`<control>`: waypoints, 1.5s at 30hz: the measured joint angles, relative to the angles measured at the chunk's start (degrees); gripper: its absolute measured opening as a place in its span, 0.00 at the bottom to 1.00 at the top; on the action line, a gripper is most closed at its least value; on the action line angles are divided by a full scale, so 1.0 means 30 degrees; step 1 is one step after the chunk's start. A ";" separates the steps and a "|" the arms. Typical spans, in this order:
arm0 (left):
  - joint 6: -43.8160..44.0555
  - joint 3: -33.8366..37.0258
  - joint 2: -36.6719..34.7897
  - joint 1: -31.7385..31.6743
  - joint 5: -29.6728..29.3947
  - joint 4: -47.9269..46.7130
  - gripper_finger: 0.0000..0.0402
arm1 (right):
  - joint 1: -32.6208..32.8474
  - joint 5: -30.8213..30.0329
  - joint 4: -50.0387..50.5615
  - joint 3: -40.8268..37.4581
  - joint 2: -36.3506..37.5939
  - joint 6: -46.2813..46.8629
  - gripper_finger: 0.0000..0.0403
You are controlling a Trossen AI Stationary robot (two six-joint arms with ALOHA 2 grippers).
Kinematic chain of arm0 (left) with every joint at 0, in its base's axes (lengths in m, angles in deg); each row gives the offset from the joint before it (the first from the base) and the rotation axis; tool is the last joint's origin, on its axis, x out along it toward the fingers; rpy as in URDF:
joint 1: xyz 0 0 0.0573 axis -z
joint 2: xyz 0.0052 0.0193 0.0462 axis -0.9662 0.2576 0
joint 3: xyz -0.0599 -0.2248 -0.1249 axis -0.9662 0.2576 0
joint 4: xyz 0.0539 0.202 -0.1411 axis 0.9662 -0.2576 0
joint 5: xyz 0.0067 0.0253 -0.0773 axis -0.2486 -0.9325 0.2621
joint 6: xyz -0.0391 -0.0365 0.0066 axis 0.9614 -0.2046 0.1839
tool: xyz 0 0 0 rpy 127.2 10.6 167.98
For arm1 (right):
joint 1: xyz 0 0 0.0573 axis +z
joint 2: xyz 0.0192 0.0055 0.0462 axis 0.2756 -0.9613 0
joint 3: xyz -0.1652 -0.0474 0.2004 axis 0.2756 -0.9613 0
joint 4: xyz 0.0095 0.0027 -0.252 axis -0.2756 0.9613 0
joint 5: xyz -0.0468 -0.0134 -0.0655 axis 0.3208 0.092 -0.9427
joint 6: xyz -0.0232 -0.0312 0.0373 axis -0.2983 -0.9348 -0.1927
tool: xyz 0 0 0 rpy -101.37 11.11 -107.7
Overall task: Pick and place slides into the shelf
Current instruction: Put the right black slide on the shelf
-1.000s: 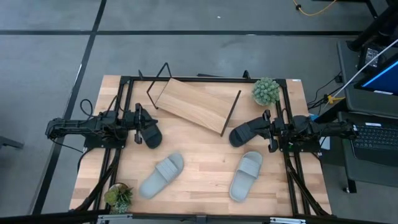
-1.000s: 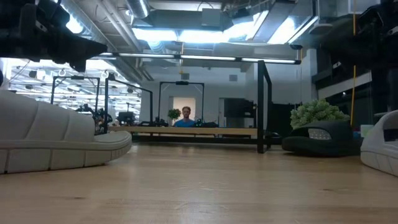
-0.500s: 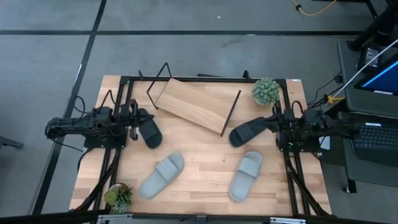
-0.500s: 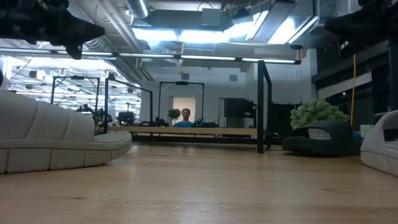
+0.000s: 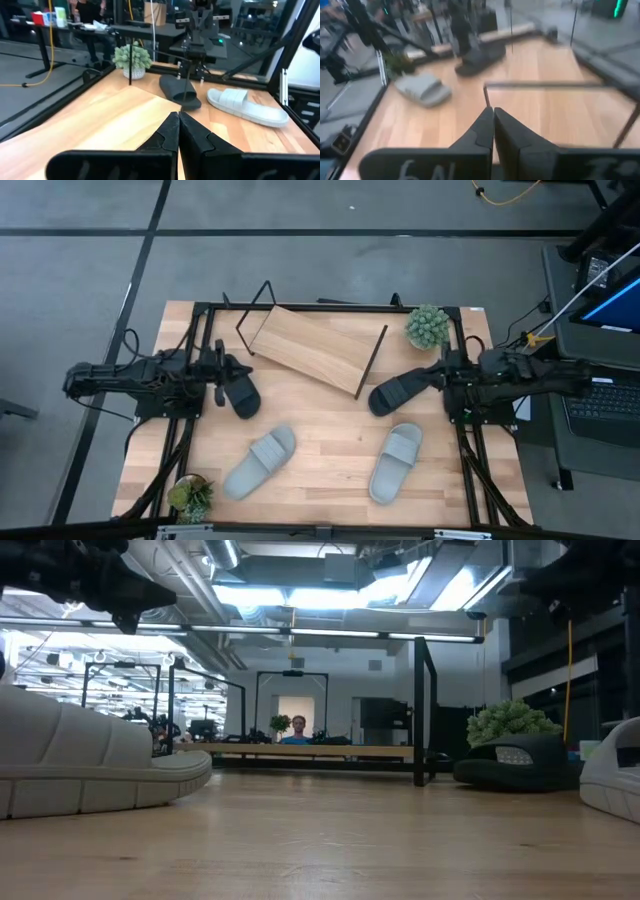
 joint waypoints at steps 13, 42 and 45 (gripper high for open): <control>-0.0066 -0.0102 0.0321 0.0000 0.0071 0.0019 0.00 | 0.0000 0.1042 0.3693 0.0239 -0.3214 0.6103 0.04; -0.1178 -0.0102 0.0321 0.0000 0.0064 -0.0048 0.00 | 0.0000 0.1050 0.3774 0.0228 -0.6710 1.0370 0.29; -0.1180 -0.0102 0.0321 -0.0001 0.0064 -0.0054 0.00 | 0.0000 0.1005 0.3767 0.0224 -0.7414 1.0794 0.31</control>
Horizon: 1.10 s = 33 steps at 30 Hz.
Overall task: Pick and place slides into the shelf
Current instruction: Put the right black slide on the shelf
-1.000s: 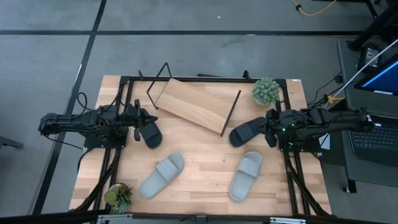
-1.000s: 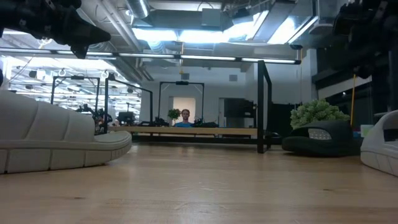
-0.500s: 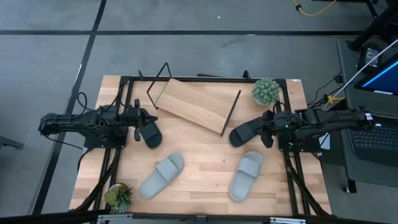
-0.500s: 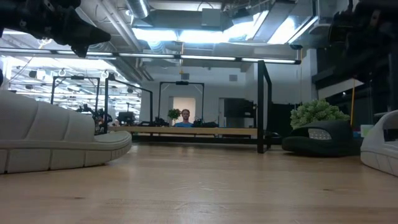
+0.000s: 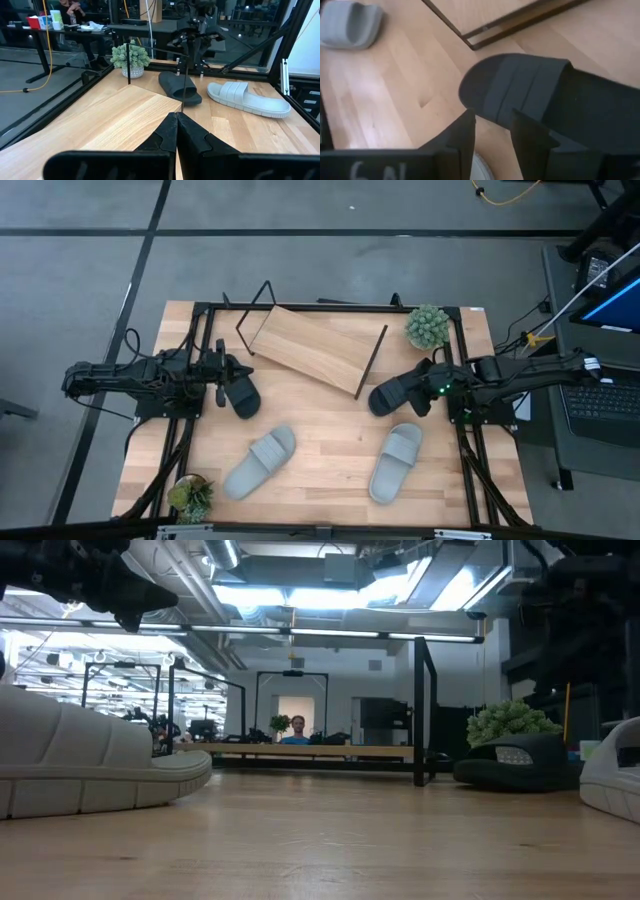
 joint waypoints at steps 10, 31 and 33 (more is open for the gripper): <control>-0.0030 0.0000 0.0000 0.0001 0.0000 0.0000 0.00 | -0.0243 -0.1237 -0.0070 -0.0007 -0.2566 0.1503 0.47; -0.0044 0.0000 0.0000 -0.0001 0.0000 0.0000 0.00 | -0.2737 0.1371 -0.1260 -0.0007 -0.5852 0.0279 0.57; -0.0044 0.0001 0.0000 -0.0003 0.0000 0.0000 0.00 | -0.2883 0.1917 -0.1743 -0.0007 -0.6046 -0.0131 0.56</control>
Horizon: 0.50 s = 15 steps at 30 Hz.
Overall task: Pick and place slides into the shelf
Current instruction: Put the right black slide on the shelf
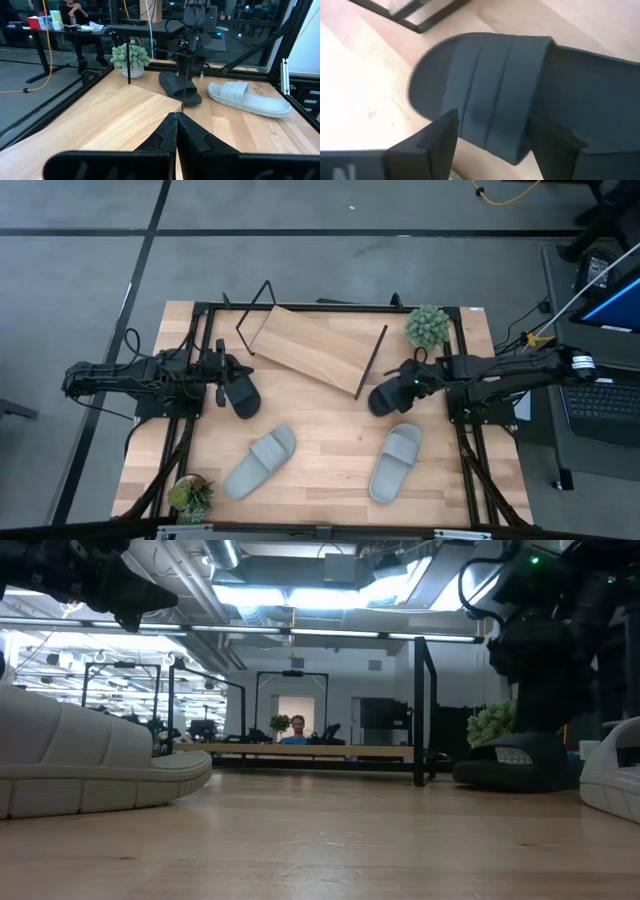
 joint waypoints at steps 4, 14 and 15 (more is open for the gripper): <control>0.0000 0.0007 0.0000 -0.0001 0.0000 0.0000 0.00 | -0.0310 0.0668 -0.0302 0.0000 -0.0576 -0.0176 0.56; 0.0000 0.0007 0.0000 0.0003 0.0000 -0.0007 0.00 | -0.1003 0.0947 -0.0731 0.0029 -0.2108 -0.1429 0.49; 0.0000 0.0007 0.0000 -0.0004 0.0000 -0.0007 0.00 | -0.1053 0.0985 -0.0761 0.0029 -0.2110 -0.1455 0.46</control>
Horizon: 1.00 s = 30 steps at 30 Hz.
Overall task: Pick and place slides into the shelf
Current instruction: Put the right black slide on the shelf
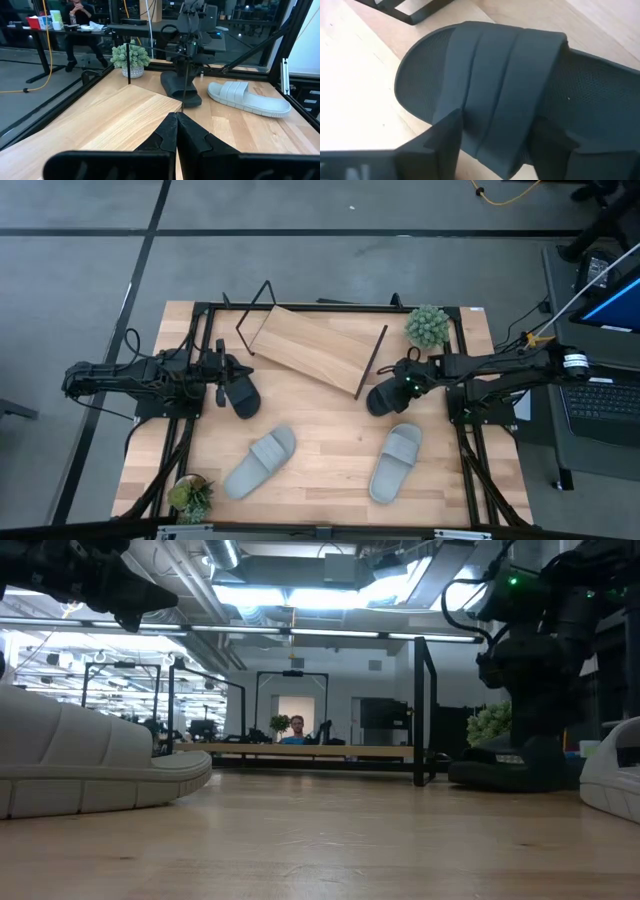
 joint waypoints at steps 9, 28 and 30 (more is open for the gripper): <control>0.0000 0.0000 0.0000 0.0003 0.0000 0.0000 0.00 | -0.0093 0.0166 -0.0090 0.0000 0.0087 -0.0375 0.07; -0.0018 0.0007 0.0000 0.0000 0.0000 0.0000 0.00 | -0.0042 0.0670 0.0154 0.0257 0.2993 -0.0837 0.03; -0.0015 0.0007 -0.0007 0.0006 0.0000 0.0000 0.00 | -0.0042 0.0571 0.0476 0.0668 0.3425 -0.1221 0.03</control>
